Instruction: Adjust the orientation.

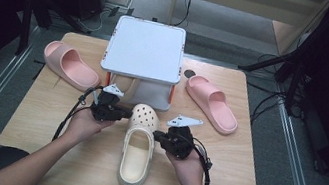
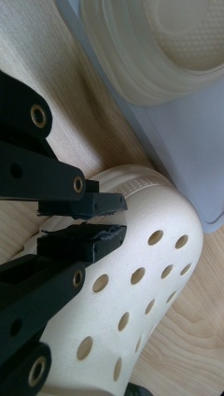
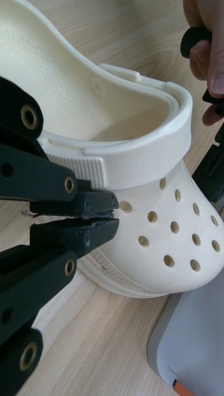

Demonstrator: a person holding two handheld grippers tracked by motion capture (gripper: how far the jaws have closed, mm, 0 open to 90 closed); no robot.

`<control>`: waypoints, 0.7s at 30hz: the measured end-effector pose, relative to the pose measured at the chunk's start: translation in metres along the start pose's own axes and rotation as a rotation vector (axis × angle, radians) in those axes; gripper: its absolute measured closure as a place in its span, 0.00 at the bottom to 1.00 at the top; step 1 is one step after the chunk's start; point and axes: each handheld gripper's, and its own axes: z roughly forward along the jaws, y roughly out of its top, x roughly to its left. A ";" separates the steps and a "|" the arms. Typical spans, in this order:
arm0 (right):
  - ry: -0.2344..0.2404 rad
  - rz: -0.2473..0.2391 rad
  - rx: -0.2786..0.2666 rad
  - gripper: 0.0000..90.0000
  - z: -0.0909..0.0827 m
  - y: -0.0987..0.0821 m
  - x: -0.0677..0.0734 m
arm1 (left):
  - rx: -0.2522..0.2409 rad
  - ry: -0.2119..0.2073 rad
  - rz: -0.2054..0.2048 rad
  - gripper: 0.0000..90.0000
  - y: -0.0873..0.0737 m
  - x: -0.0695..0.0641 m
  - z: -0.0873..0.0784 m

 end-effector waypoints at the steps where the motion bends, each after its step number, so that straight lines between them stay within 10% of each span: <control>1: 0.003 0.001 -0.004 0.96 0.000 -0.001 0.000 | -0.001 0.002 0.005 0.92 0.000 0.000 0.000; 12: -0.011 0.028 -0.040 0.88 -0.009 -0.001 -0.004 | 0.025 -0.032 -0.031 0.80 0.006 0.005 -0.005; 21: -0.022 0.093 -0.090 0.72 -0.038 -0.001 0.007 | 0.027 -0.059 0.017 0.71 0.019 -0.003 -0.035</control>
